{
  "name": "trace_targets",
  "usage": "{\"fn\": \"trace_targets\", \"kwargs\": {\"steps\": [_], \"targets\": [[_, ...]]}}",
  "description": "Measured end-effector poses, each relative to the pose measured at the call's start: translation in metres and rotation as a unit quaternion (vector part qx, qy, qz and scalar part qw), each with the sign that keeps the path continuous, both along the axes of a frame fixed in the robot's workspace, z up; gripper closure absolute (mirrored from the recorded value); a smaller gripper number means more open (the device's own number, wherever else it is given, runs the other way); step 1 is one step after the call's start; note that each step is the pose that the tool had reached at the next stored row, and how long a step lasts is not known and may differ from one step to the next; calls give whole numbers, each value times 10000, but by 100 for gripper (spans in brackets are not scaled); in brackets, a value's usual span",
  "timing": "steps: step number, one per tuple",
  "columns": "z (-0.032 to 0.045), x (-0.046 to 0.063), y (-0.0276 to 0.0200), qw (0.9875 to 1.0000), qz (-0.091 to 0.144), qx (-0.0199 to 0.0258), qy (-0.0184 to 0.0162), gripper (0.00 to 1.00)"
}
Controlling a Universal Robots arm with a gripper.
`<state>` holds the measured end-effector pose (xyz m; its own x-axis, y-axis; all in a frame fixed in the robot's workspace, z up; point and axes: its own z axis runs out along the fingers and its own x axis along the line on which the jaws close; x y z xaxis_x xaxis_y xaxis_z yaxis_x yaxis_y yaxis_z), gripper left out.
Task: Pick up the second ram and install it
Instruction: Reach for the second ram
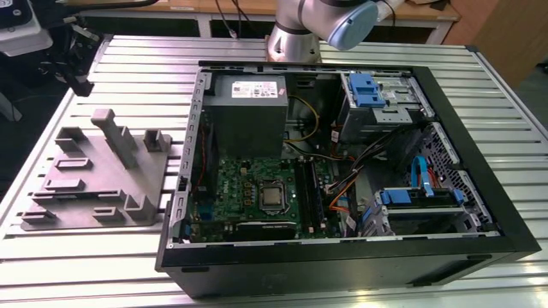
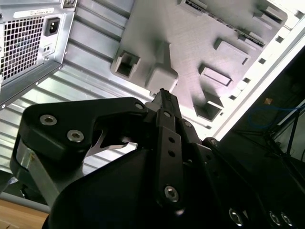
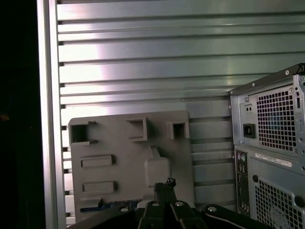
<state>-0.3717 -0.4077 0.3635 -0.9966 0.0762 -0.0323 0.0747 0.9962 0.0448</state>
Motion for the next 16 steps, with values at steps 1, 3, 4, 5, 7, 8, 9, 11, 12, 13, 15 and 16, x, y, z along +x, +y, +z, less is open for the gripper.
{"fn": "trace_targets", "kwargs": {"steps": [1,3,4,5,7,8,9,11,12,13,15,16], "targets": [[-2,-7,-10,10000,0,0,1,90],[-8,-16,-30,10000,0,0,0,90],[-11,-21,-42,10000,0,0,0,90],[-13,-25,-52,10000,0,0,1,90],[-20,-35,-72,10000,0,0,0,90],[-23,-41,-78,10000,0,0,0,90],[-27,-46,-84,10000,-1,0,0,90],[-35,-56,-96,10000,0,0,0,90],[-39,-63,-102,10000,0,0,0,90],[-44,-70,-107,10000,-1,0,0,90],[-52,-85,-117,10000,0,0,0,90],[-57,-92,-122,10000,0,0,0,90]]}}
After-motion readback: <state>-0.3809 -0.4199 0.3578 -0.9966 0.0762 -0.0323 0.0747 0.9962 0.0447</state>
